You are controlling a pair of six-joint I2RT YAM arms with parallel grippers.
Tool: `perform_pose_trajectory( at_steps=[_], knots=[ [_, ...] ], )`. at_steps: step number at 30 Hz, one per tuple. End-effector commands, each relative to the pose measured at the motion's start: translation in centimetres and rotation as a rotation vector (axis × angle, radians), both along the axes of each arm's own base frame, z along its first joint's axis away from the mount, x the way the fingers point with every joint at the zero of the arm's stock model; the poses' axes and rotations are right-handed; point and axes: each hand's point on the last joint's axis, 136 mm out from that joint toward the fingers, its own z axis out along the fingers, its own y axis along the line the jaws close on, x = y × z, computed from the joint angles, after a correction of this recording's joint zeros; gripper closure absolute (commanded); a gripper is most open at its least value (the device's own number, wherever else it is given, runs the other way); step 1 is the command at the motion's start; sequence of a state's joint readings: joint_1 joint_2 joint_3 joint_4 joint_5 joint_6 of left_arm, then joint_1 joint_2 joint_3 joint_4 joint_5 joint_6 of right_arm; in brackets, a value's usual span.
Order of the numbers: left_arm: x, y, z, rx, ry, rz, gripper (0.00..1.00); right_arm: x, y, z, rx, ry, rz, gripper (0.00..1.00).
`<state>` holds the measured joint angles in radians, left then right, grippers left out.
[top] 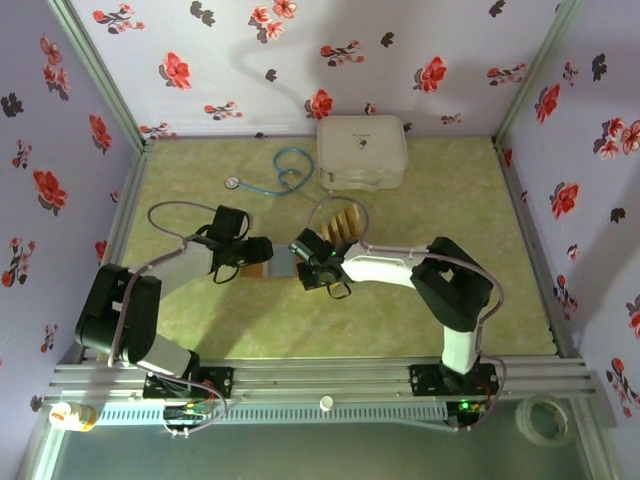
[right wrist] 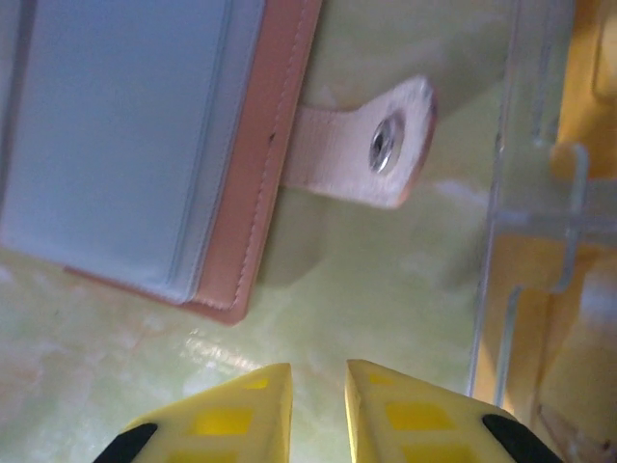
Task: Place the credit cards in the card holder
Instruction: Move the storage box to the center of the table.
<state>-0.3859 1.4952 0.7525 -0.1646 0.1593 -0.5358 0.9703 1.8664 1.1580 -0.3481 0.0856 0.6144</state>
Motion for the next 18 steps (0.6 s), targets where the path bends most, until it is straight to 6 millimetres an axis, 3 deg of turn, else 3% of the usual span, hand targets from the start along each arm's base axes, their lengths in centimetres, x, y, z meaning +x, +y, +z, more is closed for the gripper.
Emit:
perform_pose_trajectory(
  at_steps=[1,11,18],
  knots=[
    [0.7,-0.2,1.6,-0.025,-0.041,-0.002,0.42,1.5,-1.9,-0.4,-0.132,-0.065,-0.018,0.82],
    [0.7,-0.2,1.7,-0.029,-0.041,0.003,0.42,4.3,-6.1,-1.8,-0.26,-0.102,-0.134,0.87],
    [0.7,-0.2,1.9,-0.032,-0.044,0.007,0.42,6.4,-10.4,-1.7,-0.302,-0.117,-0.226,0.87]
  ],
)
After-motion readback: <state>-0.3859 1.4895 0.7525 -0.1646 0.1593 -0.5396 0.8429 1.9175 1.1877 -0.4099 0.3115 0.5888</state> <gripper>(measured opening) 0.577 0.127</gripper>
